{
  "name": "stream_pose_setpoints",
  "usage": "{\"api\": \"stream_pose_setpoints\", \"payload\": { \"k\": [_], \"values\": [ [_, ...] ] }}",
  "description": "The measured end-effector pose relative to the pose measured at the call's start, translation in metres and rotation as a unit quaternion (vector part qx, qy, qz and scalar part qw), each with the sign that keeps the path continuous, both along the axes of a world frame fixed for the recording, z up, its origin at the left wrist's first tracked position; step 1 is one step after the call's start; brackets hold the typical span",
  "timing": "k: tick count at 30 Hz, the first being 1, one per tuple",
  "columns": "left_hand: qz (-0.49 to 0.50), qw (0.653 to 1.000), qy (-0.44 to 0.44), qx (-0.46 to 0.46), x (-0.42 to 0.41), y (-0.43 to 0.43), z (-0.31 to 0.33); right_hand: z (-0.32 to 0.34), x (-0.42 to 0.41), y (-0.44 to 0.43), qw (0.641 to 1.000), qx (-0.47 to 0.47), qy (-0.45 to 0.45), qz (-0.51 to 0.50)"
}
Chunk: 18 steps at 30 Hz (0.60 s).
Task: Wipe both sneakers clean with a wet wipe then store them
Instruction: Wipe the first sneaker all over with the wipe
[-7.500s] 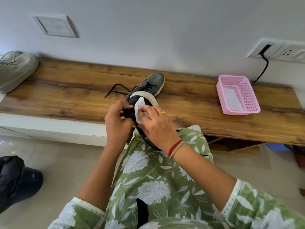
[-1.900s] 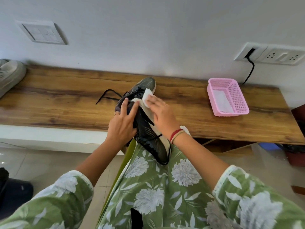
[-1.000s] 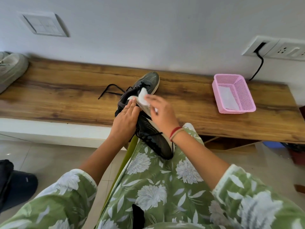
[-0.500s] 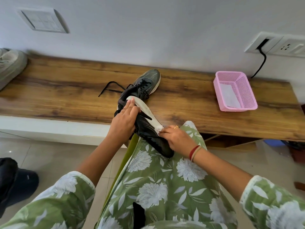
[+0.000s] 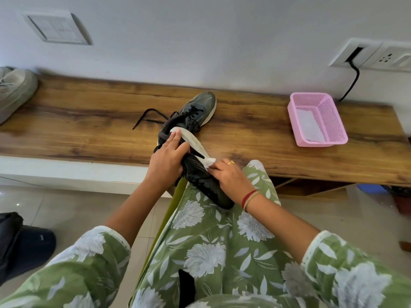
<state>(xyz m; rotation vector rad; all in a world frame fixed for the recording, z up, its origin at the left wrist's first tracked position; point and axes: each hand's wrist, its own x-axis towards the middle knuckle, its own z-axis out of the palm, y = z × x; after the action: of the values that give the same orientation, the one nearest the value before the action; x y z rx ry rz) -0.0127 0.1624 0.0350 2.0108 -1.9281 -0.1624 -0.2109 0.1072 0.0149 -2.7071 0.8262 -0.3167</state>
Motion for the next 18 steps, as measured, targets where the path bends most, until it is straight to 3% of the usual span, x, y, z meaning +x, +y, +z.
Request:
{"api": "stream_pose_setpoints", "payload": {
  "k": [5, 7, 10, 12, 15, 18],
  "values": [
    [-0.021, 0.999, -0.033, 0.011, -0.004, -0.004, -0.003, 0.009, -0.038, -0.006, 0.992, 0.105, 0.075, 0.003],
    [-0.054, 0.996, -0.075, 0.004, -0.006, -0.003, -0.008, 0.018, -0.035, -0.012, 0.982, 0.177, 0.014, -0.063],
    [-0.11, 0.985, -0.134, -0.022, -0.005, 0.003, -0.016, 0.026, -0.01, -0.016, 0.942, 0.21, -0.169, -0.198],
    [-0.12, 0.983, -0.134, -0.041, -0.005, 0.007, -0.019, 0.024, 0.008, -0.016, 0.945, 0.219, -0.161, -0.18],
    [-0.132, 0.981, -0.127, -0.07, -0.005, 0.008, -0.022, 0.013, 0.018, -0.01, 0.986, 0.134, -0.053, -0.088],
    [-0.161, 0.975, -0.127, -0.086, -0.005, 0.006, -0.026, 0.005, 0.017, -0.002, 0.996, 0.04, -0.008, -0.078]
  ]
}}
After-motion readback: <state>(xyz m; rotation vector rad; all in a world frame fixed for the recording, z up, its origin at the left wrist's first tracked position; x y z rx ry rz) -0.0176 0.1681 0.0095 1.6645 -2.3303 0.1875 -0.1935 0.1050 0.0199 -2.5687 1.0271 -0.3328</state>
